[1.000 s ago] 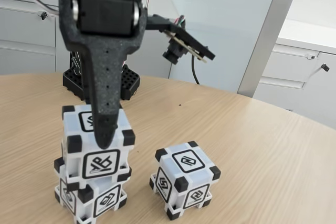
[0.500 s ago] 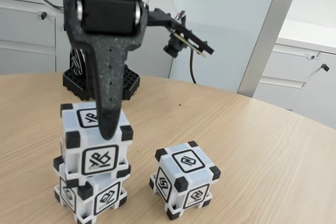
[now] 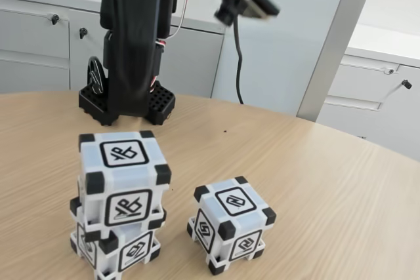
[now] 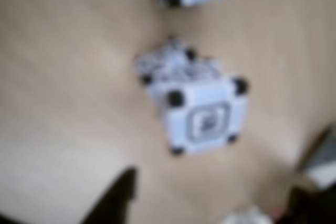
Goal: Stack cubes from left to right.
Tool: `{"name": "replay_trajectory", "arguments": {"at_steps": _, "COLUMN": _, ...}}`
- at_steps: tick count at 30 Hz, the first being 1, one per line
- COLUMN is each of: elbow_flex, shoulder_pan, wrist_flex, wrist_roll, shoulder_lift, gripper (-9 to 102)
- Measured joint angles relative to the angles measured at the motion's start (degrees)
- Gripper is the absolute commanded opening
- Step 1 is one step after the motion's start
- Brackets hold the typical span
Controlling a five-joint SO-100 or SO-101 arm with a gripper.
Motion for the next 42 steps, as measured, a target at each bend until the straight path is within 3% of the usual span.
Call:
{"name": "replay_trajectory", "arguments": {"at_steps": 3, "elbow_flex": 0.0, "shoulder_pan": -1.85, "wrist_flex": -0.09, "wrist_roll": 0.0, "shoulder_lift": 0.18, "gripper": 31}}
{"name": "replay_trajectory", "arguments": {"at_steps": 16, "elbow_flex": 0.0, "shoulder_pan": -26.98, "wrist_flex": -1.41, "wrist_roll": 10.11, "shoulder_lift": 0.26, "gripper": 33}}
{"name": "replay_trajectory", "arguments": {"at_steps": 26, "elbow_flex": 4.66, "shoulder_pan": -28.04, "wrist_flex": -16.7, "wrist_roll": 13.8, "shoulder_lift": -5.36, "gripper": 34}}
{"name": "replay_trajectory", "arguments": {"at_steps": 33, "elbow_flex": 5.54, "shoulder_pan": -27.95, "wrist_flex": -17.67, "wrist_roll": 12.04, "shoulder_lift": -16.96, "gripper": 34}}
{"name": "replay_trajectory", "arguments": {"at_steps": 42, "elbow_flex": 6.68, "shoulder_pan": -27.69, "wrist_flex": -17.58, "wrist_roll": 11.07, "shoulder_lift": -19.25, "gripper": 36}}
